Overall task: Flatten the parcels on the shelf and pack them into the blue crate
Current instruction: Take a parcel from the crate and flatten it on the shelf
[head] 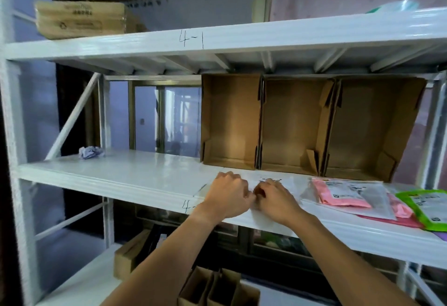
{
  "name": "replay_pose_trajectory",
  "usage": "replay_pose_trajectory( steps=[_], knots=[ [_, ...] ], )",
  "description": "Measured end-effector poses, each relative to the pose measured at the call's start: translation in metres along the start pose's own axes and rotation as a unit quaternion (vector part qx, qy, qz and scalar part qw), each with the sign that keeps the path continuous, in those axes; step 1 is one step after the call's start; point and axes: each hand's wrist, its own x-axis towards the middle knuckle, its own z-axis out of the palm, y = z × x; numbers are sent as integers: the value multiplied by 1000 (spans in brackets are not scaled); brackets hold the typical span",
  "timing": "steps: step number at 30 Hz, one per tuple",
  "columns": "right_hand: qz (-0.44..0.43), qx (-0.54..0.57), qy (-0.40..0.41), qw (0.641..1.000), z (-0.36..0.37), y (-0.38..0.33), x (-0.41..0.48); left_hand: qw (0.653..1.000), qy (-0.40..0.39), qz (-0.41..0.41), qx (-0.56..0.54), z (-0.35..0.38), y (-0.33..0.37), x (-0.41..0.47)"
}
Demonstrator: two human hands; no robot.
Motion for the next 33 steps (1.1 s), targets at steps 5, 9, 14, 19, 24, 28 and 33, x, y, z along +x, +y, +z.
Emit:
replay_pose_trajectory(
  steps=[5,9,14,19,24,28,33],
  knots=[
    [56,41,-9,998,5,-2,22,985,-80,-53,-146,17,5,30],
    [35,-58,-103,992,8,8,27,952,-220,-85,-193,28,11,37],
    [41,-97,-167,980,2,7,31,952,-257,-48,-158,24,10,40],
    [58,-124,-212,968,5,15,36,950,-279,-68,-121,22,11,38],
    [109,-126,-195,967,19,25,43,948,-274,-88,-135,22,15,42],
    [151,-98,-201,963,17,27,46,938,-313,-105,-107,30,12,56],
    [146,-101,-207,962,18,30,56,959,-249,-124,48,36,22,90]
  ],
)
